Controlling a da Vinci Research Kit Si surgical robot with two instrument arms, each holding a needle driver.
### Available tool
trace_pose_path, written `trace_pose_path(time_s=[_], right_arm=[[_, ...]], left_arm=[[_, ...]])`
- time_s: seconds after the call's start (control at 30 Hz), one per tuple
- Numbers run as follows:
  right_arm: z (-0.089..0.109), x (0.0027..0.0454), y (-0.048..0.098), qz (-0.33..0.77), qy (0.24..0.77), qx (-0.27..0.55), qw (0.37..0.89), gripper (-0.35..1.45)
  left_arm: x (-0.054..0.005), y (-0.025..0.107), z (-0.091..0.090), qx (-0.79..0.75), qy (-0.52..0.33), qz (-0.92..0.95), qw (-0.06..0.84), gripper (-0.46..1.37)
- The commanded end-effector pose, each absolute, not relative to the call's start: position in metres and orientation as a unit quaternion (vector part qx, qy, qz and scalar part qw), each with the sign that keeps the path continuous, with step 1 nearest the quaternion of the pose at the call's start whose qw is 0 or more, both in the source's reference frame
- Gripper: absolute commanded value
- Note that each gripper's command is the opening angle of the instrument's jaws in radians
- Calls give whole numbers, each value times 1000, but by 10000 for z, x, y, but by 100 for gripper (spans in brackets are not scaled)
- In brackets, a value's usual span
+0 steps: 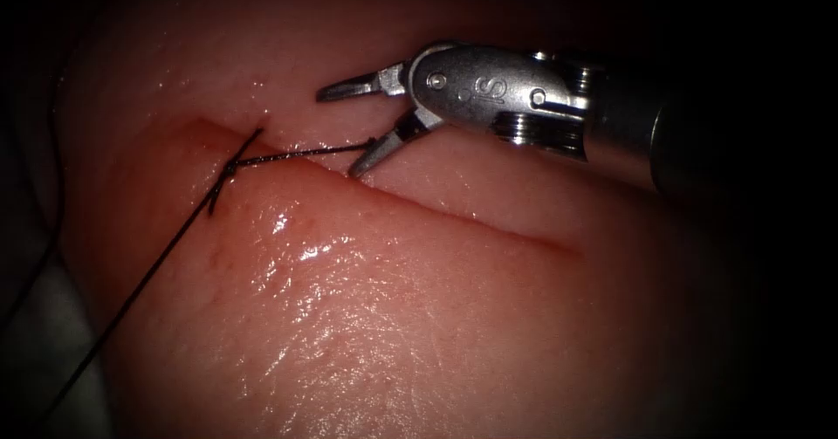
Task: Wound Closure
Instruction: Pull the right gripper up and the left gripper down to tighten the suture
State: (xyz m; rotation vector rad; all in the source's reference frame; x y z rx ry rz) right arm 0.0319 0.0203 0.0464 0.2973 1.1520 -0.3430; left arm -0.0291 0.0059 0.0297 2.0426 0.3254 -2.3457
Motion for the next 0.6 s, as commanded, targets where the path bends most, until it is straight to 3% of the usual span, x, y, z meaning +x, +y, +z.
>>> trace_pose_path(time_s=[0.03,0.07,0.1,0.13,0.6], right_arm=[[463,320,203,-161,540,138,815,60],[463,321,203,-160,540,138,815,33],[462,321,203,-161,539,139,815,-24],[461,321,204,-161,539,140,815,-35],[449,315,241,-95,529,105,837,-35]], left_arm=[[-292,60,297,653,104,-750,7,-35],[-292,60,297,653,104,-750,7,-35],[-293,60,297,653,104,-750,7,-35],[-293,60,298,653,104,-750,7,-35],[-295,54,299,652,102,-751,9,-35]])
